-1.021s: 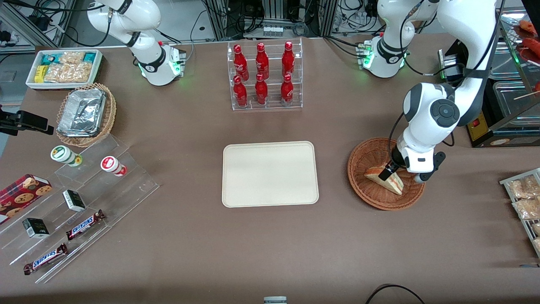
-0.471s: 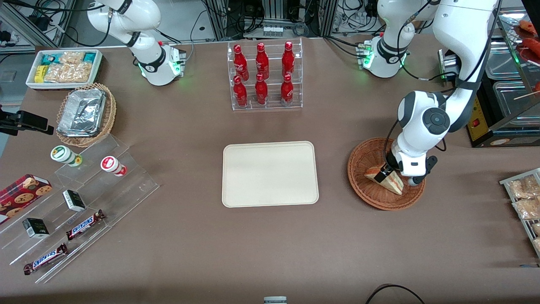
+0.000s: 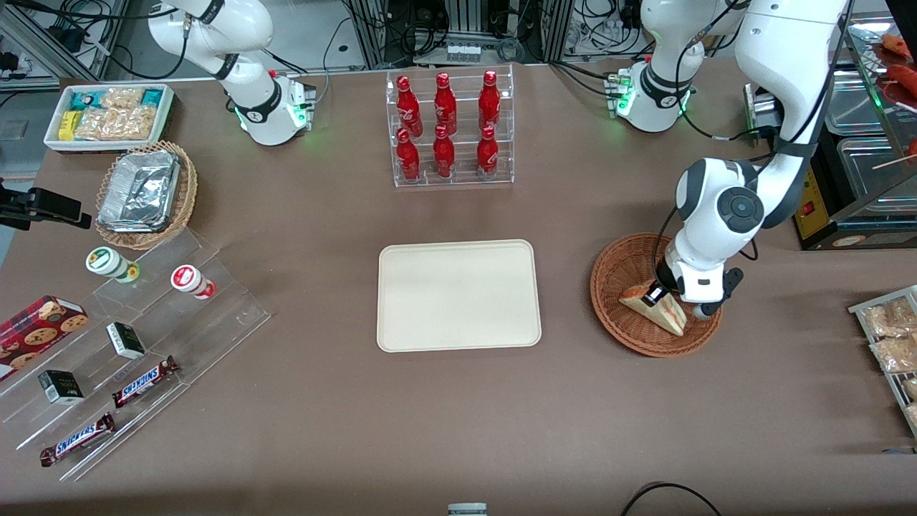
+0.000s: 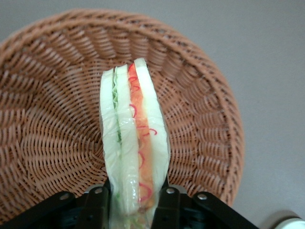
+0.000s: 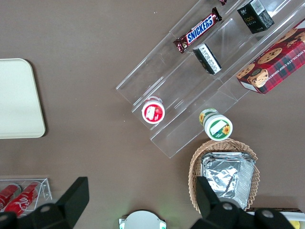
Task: Place sandwich from basket to tray
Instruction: 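Lift the sandwich and carry it over the cream tray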
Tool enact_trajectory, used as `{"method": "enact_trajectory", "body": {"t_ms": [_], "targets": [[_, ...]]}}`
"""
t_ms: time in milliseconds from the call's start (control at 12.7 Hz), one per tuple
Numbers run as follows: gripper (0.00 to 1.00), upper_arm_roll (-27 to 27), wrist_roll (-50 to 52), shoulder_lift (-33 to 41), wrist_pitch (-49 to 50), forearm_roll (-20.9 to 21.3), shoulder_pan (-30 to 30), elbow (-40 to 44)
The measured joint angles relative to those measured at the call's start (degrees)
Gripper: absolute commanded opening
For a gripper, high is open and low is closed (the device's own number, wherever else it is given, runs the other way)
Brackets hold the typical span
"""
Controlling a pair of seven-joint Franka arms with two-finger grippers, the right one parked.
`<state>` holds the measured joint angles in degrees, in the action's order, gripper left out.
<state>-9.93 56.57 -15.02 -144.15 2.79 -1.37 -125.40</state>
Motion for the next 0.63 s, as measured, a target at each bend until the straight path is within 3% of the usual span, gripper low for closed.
{"method": "enact_trajectory", "body": {"t_ms": [236, 471, 629], "targets": [[0.00, -0.44, 0.03, 2.30, 13.27, 3.39, -1.80, 9.03], [0.00, -0.77, 0.49, 3.24, 25.42, 3.66, -7.52, 21.08], [0.00, -0.90, 1.73, 2.71, 28.10, 3.66, -11.83, 25.59]]}}
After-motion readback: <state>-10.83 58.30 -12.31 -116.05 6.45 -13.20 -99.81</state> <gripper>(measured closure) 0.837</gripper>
